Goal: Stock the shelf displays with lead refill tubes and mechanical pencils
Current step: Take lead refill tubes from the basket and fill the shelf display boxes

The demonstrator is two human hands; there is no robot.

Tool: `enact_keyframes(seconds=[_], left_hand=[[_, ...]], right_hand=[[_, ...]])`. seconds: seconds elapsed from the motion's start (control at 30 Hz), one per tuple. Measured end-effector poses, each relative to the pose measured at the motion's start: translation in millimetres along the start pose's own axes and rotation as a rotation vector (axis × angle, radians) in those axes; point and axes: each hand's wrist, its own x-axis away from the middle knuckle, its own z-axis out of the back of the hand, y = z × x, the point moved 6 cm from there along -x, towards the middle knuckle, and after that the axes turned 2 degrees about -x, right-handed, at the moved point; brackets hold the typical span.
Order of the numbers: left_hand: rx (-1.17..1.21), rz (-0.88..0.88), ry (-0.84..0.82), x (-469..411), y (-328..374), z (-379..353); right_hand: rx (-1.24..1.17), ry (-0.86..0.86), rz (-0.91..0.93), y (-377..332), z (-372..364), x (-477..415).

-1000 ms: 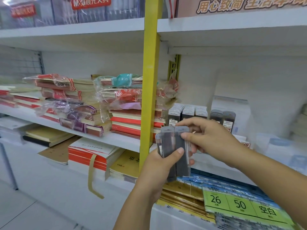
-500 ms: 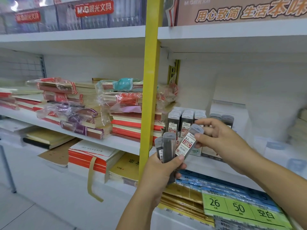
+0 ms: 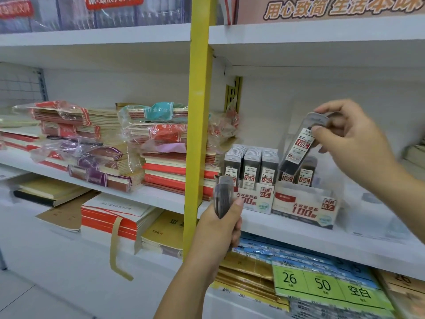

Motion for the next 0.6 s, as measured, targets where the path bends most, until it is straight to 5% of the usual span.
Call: enact_keyframes(seconds=[0.23,0.6], left_hand=[[0.134,0.084,-0.141,-9.3,-8.2,-34.1],[-0.006,0.045,-0.175,-10.8,-7.8,-53.2]], right_hand=[[0.512,-0.128,0.013,39.8,18.3,-11.5],[0.559,-0.170,0.054,59.5,8.7,-11.7]])
